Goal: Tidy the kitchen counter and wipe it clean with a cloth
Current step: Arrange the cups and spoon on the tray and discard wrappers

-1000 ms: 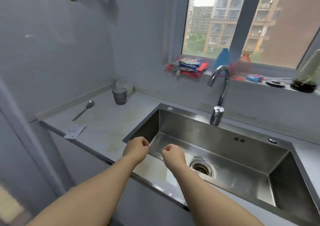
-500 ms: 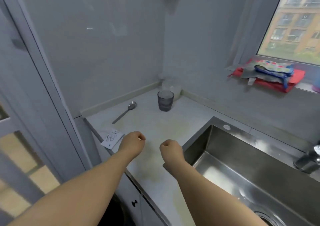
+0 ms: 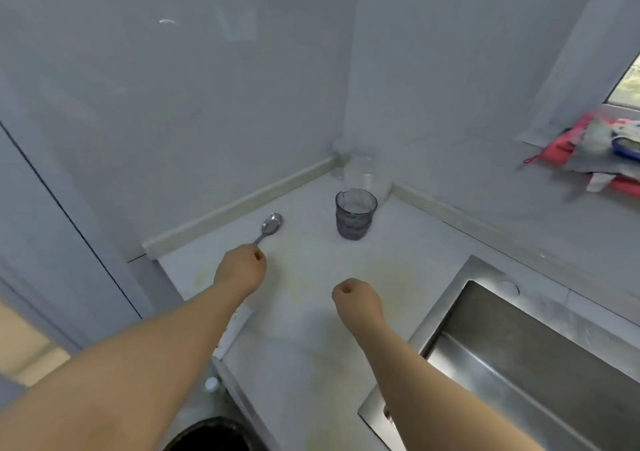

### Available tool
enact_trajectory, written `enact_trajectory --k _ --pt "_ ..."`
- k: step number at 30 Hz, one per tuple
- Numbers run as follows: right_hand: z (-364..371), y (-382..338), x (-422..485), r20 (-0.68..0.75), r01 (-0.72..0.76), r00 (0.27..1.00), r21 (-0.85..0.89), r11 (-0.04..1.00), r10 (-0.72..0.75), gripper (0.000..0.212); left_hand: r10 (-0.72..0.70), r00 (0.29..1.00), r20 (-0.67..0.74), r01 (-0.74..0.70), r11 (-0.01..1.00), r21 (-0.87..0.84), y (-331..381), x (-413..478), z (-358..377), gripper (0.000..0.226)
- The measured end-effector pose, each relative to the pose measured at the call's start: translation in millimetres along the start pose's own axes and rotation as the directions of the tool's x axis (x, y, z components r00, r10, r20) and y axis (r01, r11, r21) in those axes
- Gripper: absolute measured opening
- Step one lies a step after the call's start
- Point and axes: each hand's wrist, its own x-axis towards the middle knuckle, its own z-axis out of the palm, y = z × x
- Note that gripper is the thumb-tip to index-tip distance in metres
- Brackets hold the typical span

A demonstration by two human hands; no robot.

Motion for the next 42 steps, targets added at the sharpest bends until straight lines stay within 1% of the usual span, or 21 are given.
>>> enact_trajectory --k 3,5,9,12,14,16,19,21,25,29,32,34,36,38,40,42 --pt "6 -7 18 -0.038 -0.05 0.998 0.002 0.999 0.051 0.013 0.019 1.0 -0.004 -0.019 0.997 0.072 -7 31 -2 0.028" --pt "15 -13 29 -0.05 -0.077 0.996 -0.002 0.997 0.077 0.014 0.018 1.0 0.022 -0.02 0.992 0.121 -14 52 -1 0.027" --pt "35 -26 41 -0.071 -0.116 0.99 0.038 0.992 0.119 0.023 0.004 0.996 0.09 -0.026 0.968 0.25 -22 79 3 0.026" --pt "44 -31 47 -0.095 -0.138 0.985 0.071 0.988 0.145 0.017 0.013 0.993 0.12 -0.055 0.934 0.354 -22 86 8 0.026" --pt "46 -35 49 -0.117 -0.143 0.982 0.065 0.988 0.149 0.019 0.014 0.992 0.125 -0.065 0.91 0.41 -21 91 10 0.028" --pt "47 -38 51 -0.141 -0.14 0.979 0.076 0.987 0.149 0.021 -0.018 0.992 0.128 -0.036 0.912 0.408 -21 94 11 0.03" --pt "46 -41 52 -0.156 -0.139 0.976 0.073 0.988 0.149 0.022 -0.086 0.99 0.108 0.047 0.946 0.321 -21 98 9 0.031" --pt "46 -41 52 -0.168 -0.146 0.973 0.073 0.987 0.157 0.022 -0.097 0.988 0.117 0.055 0.946 0.318 -22 102 7 0.032" --pt "46 -39 51 -0.181 -0.16 0.968 0.081 0.984 0.172 0.022 -0.131 0.973 0.188 0.06 0.936 0.346 -23 108 6 0.03" --pt "46 -39 48 -0.214 -0.148 0.963 0.097 0.984 0.166 0.023 -0.159 0.959 0.237 0.097 0.963 0.251 -21 116 10 0.028" --pt "42 -40 45 -0.255 -0.12 0.955 0.134 0.984 0.151 0.026 -0.145 0.957 0.251 0.096 0.976 0.196 -18 114 9 0.029" --pt "40 -42 41 -0.273 -0.109 0.951 0.151 0.982 0.148 0.027 -0.114 0.959 0.26 0.076 0.985 0.154 -15 111 6 0.029" --pt "37 -43 38 -0.29 -0.105 0.946 0.158 0.982 0.148 0.028 -0.065 0.948 0.311 0.044 0.996 0.074 -7 106 0 0.024" --pt "33 -44 32 -0.312 -0.101 0.938 0.169 0.98 0.15 0.028 -0.001 0.923 0.384 0.023 0.998 -0.051 6 99 -6 0.017" --pt "28 -44 26 -0.332 -0.098 0.931 0.175 0.98 0.152 0.028 0.051 0.885 0.462 0.049 0.978 -0.201 23 86 -12 0.026" --pt "21 -41 16 -0.374 -0.1 0.911 0.204 0.974 0.172 0.029 0.096 0.823 0.56 0.103 0.944 -0.313 45 70 -13 0.028"
